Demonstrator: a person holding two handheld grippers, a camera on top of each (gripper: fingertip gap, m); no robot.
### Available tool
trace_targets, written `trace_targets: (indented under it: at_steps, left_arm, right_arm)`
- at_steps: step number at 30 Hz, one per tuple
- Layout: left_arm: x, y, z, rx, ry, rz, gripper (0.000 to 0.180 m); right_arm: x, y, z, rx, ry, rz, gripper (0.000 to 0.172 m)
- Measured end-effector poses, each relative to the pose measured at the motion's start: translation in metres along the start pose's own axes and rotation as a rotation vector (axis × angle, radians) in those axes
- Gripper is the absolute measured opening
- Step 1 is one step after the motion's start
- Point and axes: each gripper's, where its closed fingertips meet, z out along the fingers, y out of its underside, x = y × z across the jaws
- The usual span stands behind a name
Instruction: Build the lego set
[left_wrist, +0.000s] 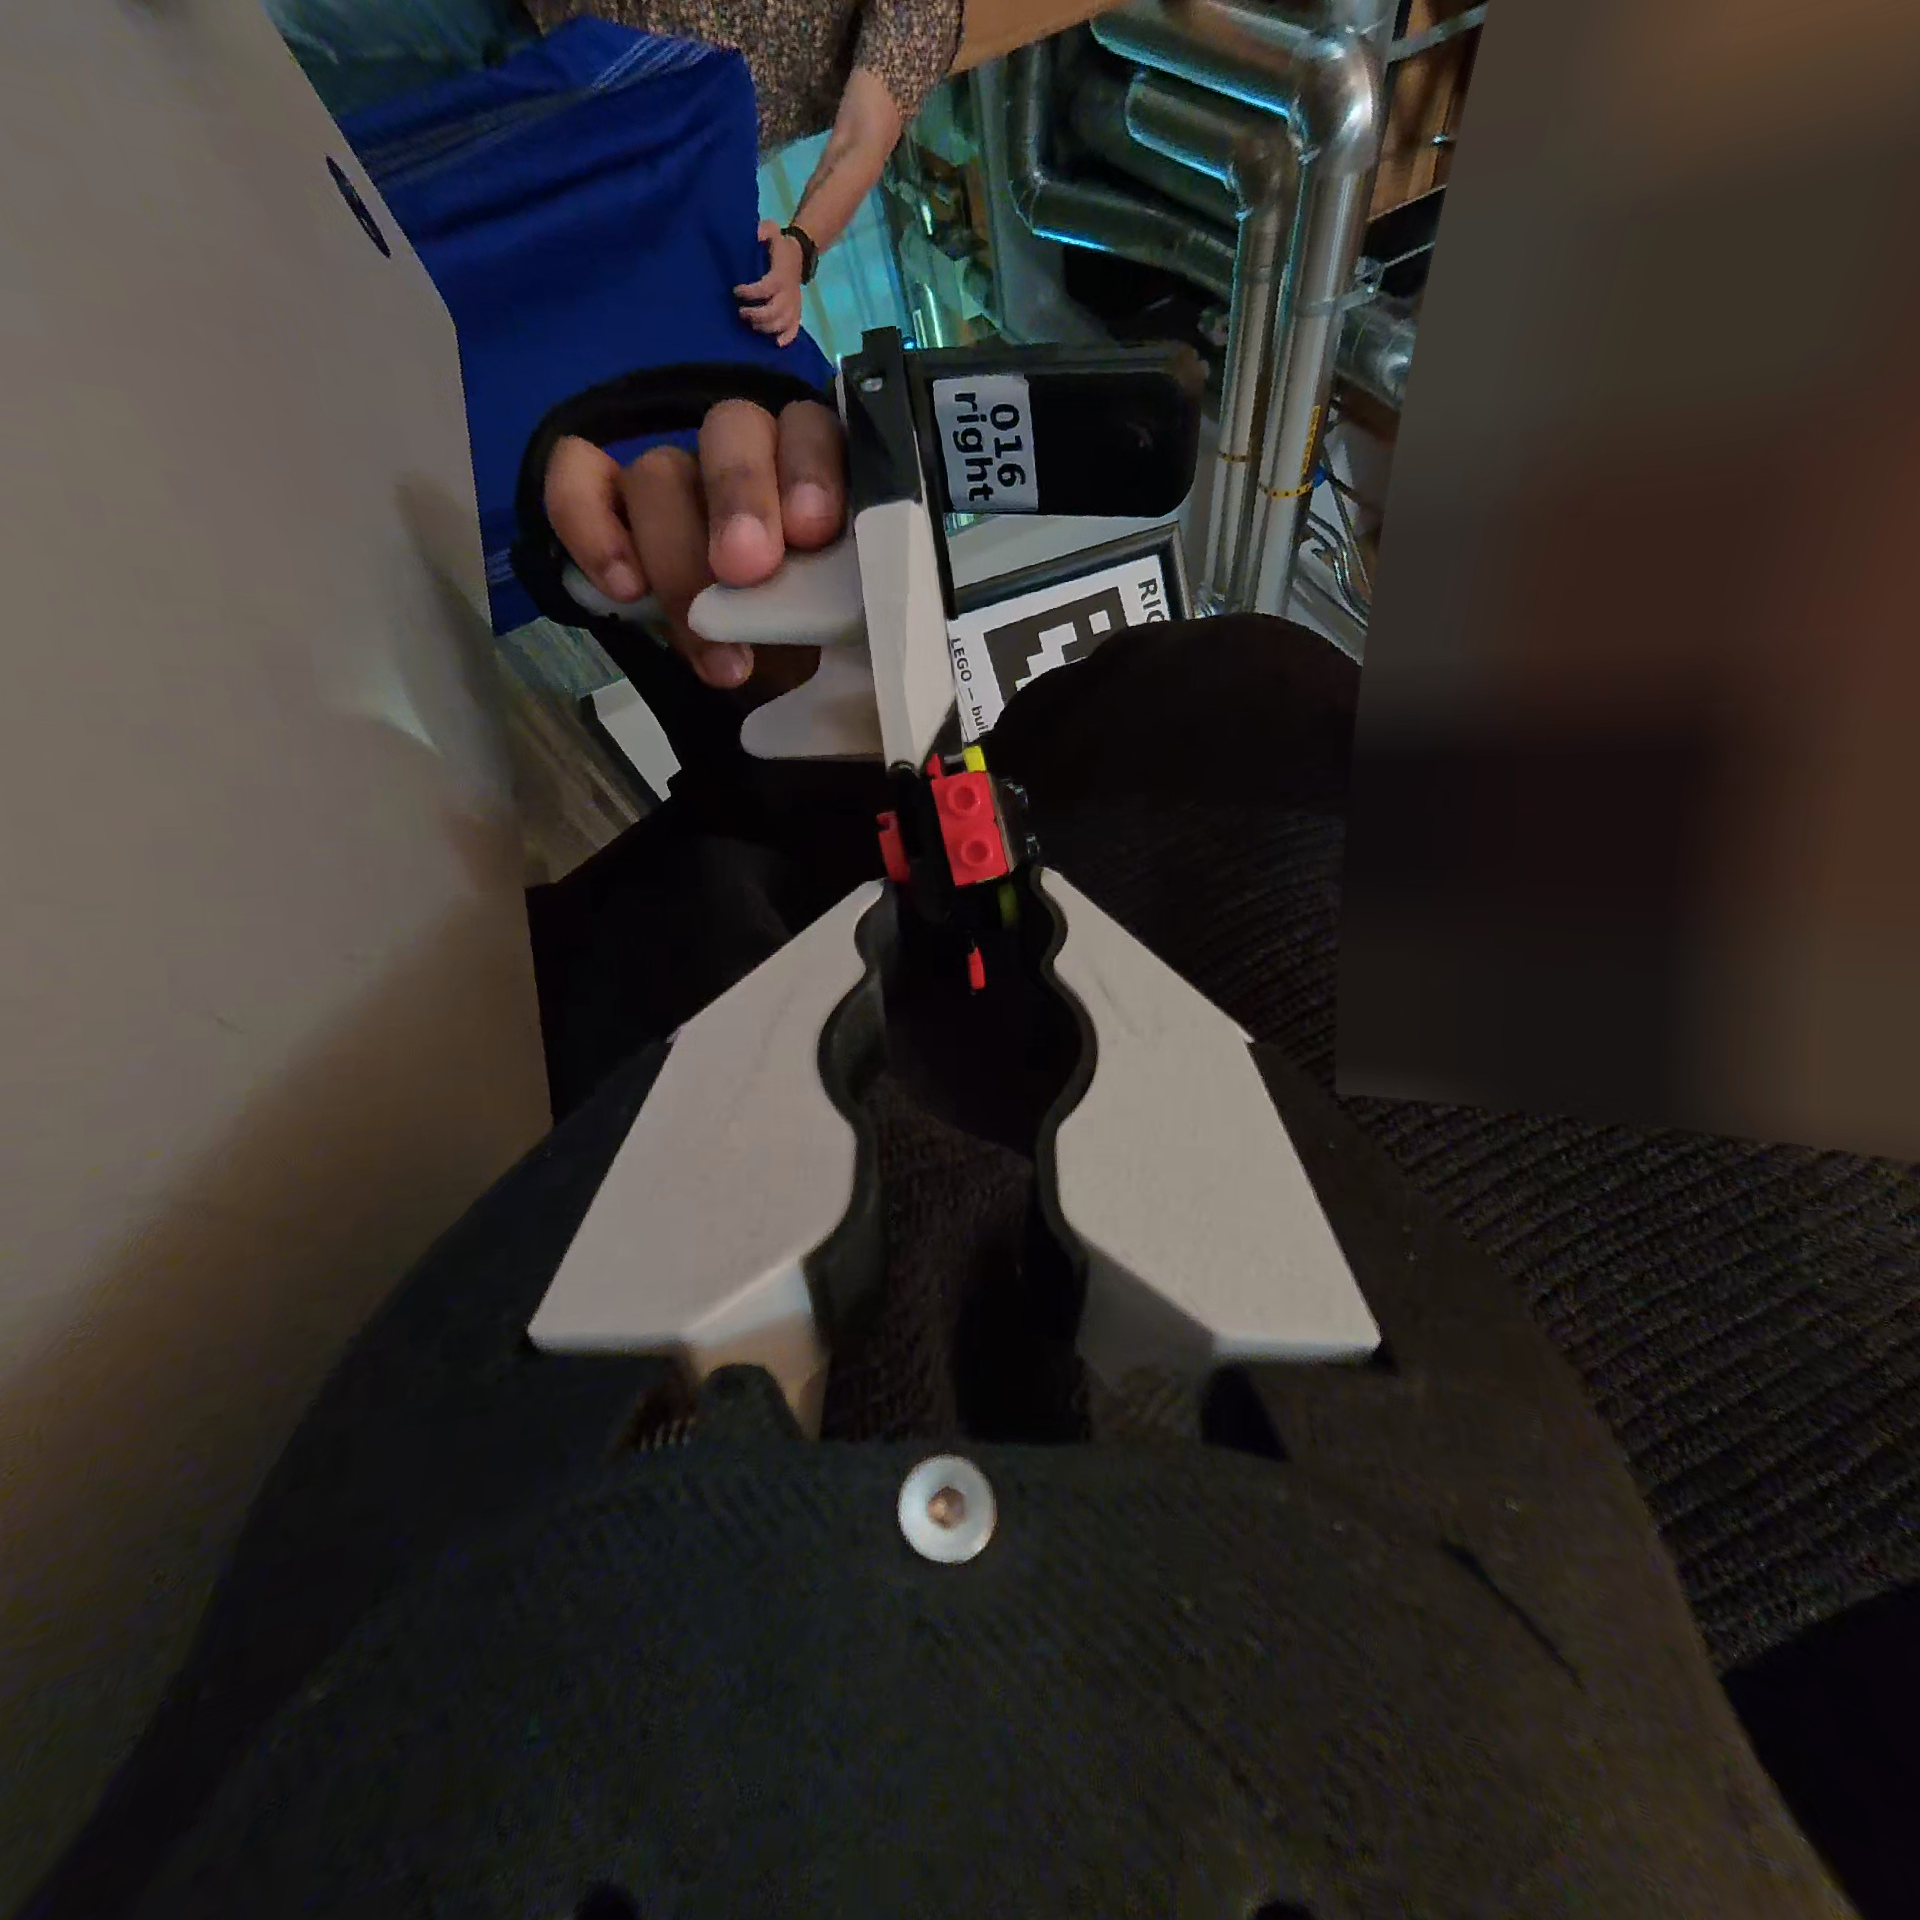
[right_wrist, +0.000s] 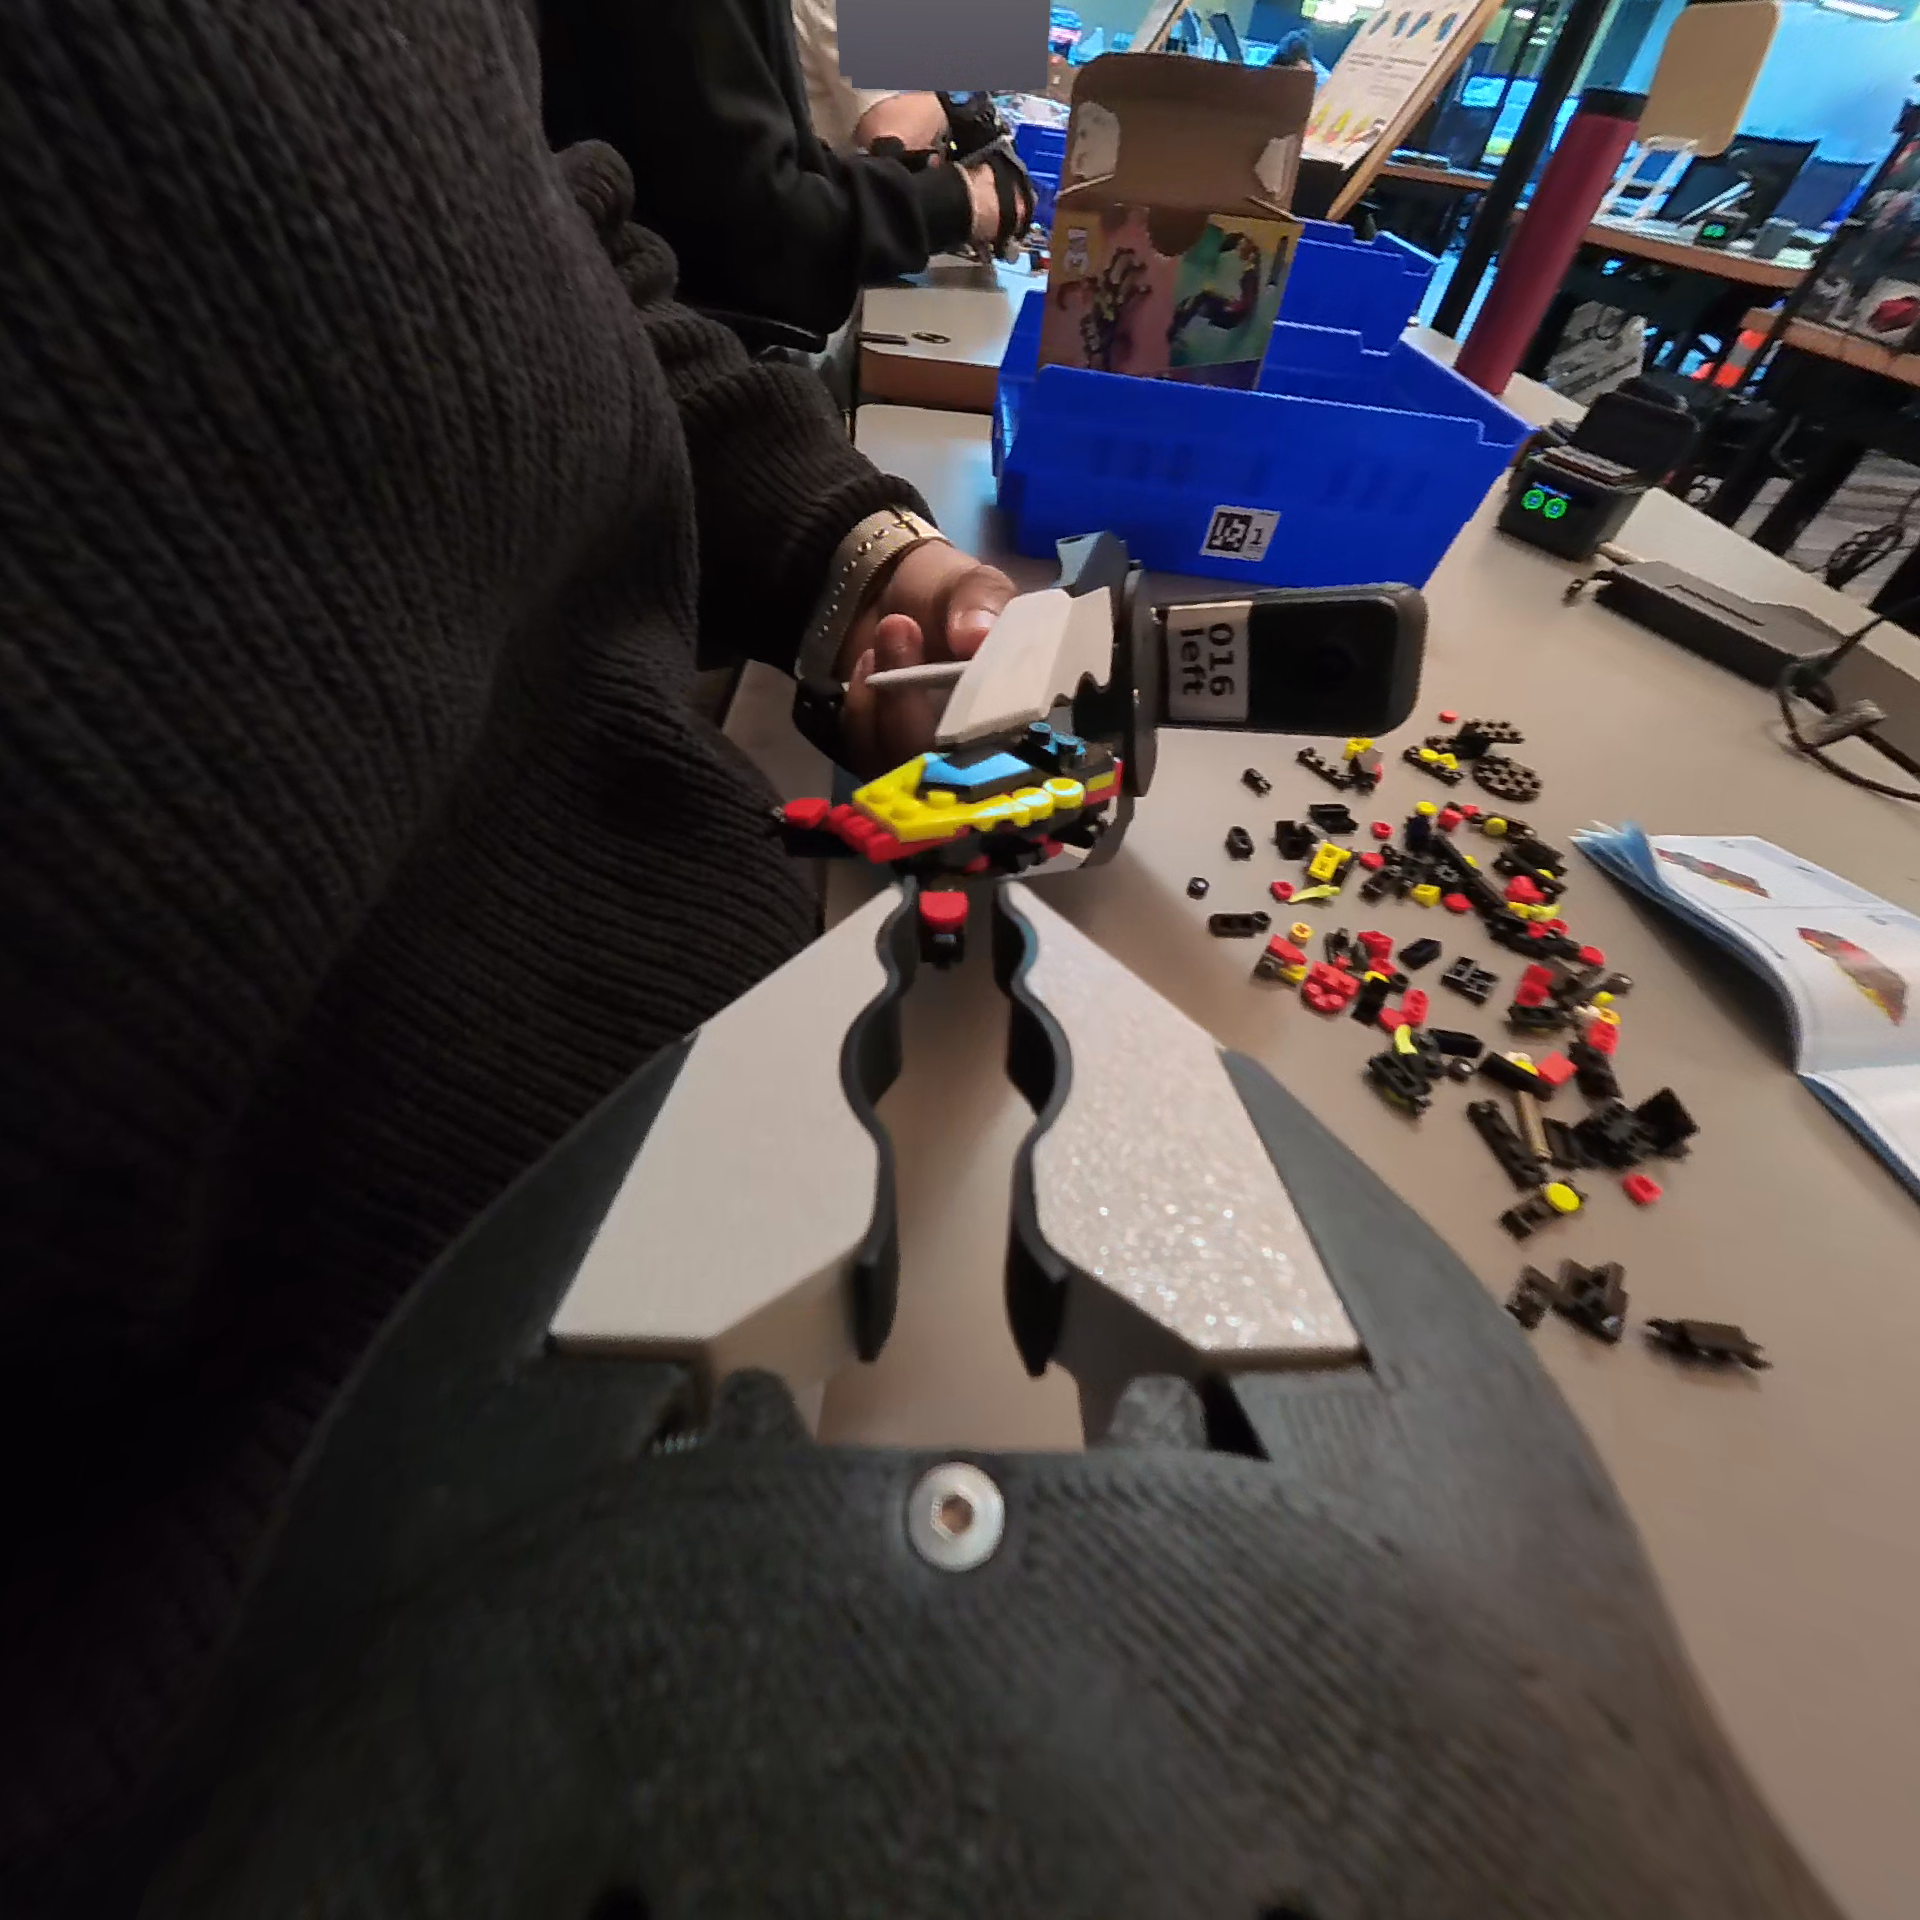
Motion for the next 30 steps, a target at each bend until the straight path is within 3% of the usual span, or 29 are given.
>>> trace_targets:
  at_steps: [6,11,12,18,22,26,30]
  left_arm:
    - [-0.007,-0.009,-0.003,0.058,-0.046,0.009,0.02]
    - [-0.043,-0.031,-0.024,0.178,-0.322,0.037,0.069]
    - [-0.047,-0.035,-0.028,0.194,-0.372,0.06,0.071]
    - [-0.056,-0.037,-0.034,0.192,-0.503,0.145,0.069]
    - [-0.061,-0.031,-0.029,0.141,-0.527,0.157,0.067]
    - [-0.064,-0.026,-0.028,0.102,-0.561,0.187,0.065]
    - [-0.069,-0.019,-0.025,0.043,-0.61,0.242,0.062]
  right_arm:
    - [0.008,0.009,0.002,-0.041,0.027,0.023,0.006]
    - [0.039,0.043,-0.004,-0.17,0.16,0.159,0.006]
    - [0.045,0.055,-0.007,-0.219,0.188,0.197,0.006]
    - [0.062,0.084,-0.016,-0.289,0.265,0.363,0.006]
    - [0.061,0.115,-0.022,-0.445,0.287,0.399,0.007]
    - [0.055,0.115,-0.015,-0.462,0.264,0.367,0.009]
    - [0.058,0.108,-0.019,-0.435,0.262,0.354,0.026]
